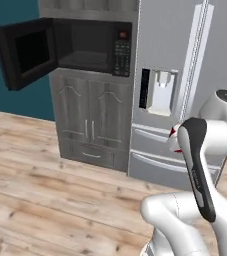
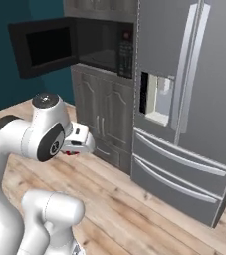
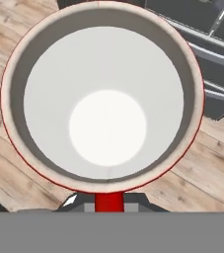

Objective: Pick the mug from the counter and place it inside the microwave. Then close the microwave.

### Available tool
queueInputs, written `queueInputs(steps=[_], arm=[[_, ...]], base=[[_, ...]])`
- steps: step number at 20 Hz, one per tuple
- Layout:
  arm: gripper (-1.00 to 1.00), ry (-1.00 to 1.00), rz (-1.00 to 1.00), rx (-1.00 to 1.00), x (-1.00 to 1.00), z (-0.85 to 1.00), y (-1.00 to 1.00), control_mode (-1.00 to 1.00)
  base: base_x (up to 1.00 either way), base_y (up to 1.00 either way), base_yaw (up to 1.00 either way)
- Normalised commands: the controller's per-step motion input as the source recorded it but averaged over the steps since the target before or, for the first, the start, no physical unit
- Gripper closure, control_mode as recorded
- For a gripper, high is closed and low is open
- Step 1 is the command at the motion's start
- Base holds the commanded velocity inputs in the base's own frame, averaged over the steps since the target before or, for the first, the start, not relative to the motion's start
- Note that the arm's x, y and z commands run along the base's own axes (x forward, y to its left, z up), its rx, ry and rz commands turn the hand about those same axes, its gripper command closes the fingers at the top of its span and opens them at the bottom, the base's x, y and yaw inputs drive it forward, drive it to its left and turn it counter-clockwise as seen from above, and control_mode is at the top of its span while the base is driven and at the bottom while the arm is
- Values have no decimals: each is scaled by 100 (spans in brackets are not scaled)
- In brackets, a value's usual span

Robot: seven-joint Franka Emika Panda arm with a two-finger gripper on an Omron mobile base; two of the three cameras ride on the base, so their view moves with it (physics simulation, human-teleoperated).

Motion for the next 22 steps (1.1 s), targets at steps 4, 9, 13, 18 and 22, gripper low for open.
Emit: queueInputs(steps=[4,9,13,18,22], arm=[[100,0,0,0,0,0,0,100],[100,0,0,0,0,0,0,100],[100,0,0,0,0,0,0,100],[100,0,0,0,0,0,0,100],[100,0,0,0,0,0,0,100]], base=[[100,33,-13],[100,53,-16],[96,88,-27],[36,90,-48],[11,76,-57]])
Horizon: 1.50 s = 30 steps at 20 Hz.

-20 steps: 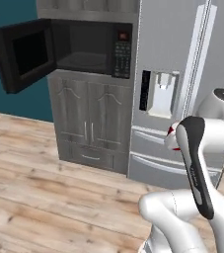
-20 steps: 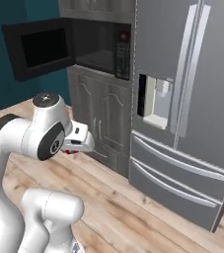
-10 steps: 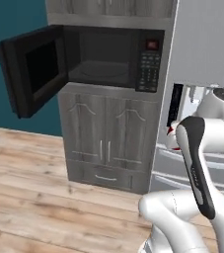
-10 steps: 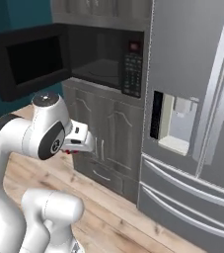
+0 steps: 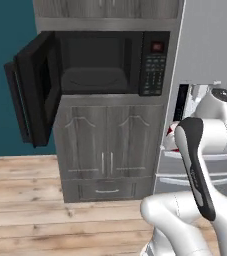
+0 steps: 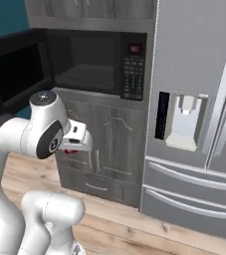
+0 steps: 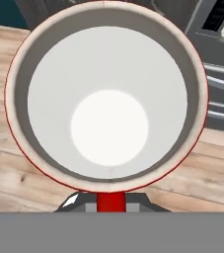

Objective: Pick the mug from the counter and place it inside the microwave. Then close the microwave.

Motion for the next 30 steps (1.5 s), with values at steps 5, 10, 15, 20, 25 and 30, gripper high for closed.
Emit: queueInputs(steps=[5,10,15,20,25,30], arm=[[100,0,0,0,0,0,0,100],[100,0,0,0,0,0,0,100],[100,0,0,0,0,0,0,100],[100,0,0,0,0,0,0,100],[100,0,0,0,0,0,0,100],[100,0,0,0,0,0,0,100]], base=[[17,59,-54],[34,32,-19],[43,37,0],[34,35,0],[36,38,-2],[43,52,-8]])
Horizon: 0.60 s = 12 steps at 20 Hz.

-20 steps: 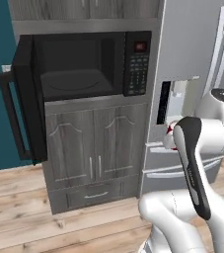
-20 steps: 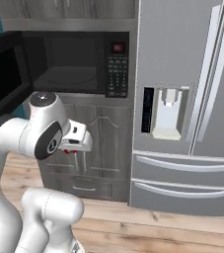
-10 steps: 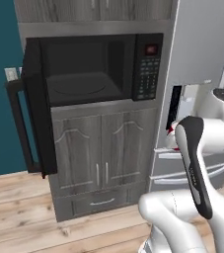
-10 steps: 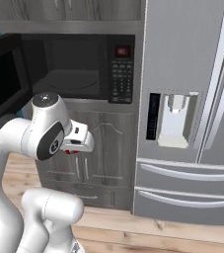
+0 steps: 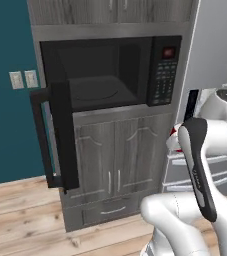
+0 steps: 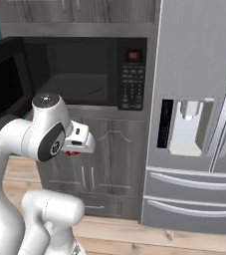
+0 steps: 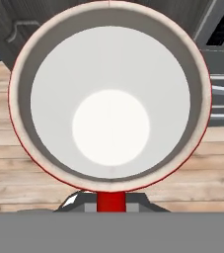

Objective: Pick the mug from the counter and place it inside the microwave. Then close the microwave.

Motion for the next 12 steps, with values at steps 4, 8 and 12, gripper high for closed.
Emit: queueInputs(steps=[4,8,12], arm=[[100,0,0,0,0,0,0,100],[100,0,0,0,0,0,0,100],[100,0,0,0,0,0,0,100]], base=[[48,50,-2],[29,37,0],[41,26,0]])
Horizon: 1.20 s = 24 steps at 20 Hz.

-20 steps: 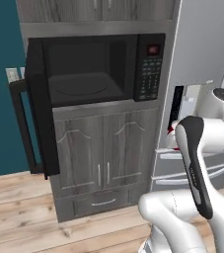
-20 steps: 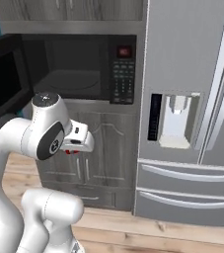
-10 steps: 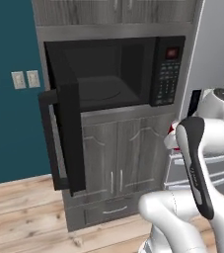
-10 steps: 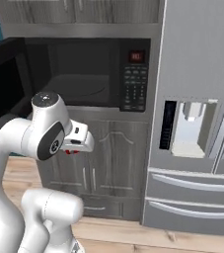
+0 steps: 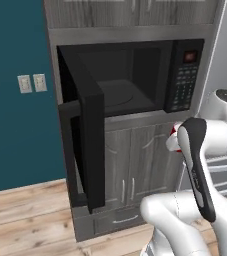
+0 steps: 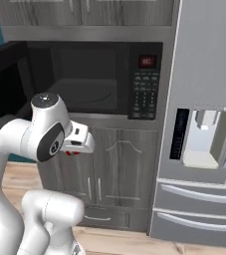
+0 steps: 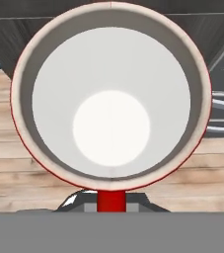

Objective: Pick the mug from the counter and place it inside the microwave. Then close the microwave.

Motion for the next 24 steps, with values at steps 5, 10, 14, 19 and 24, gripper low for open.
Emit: queueInputs(steps=[5,10,14,19,24], arm=[[100,0,0,0,0,0,0,100],[100,0,0,0,0,0,0,100],[100,0,0,0,0,0,0,100],[100,0,0,0,0,0,0,100],[100,0,0,0,0,0,0,100]], base=[[41,19,2],[26,1,5],[15,0,8],[6,0,11],[0,-4,3]])
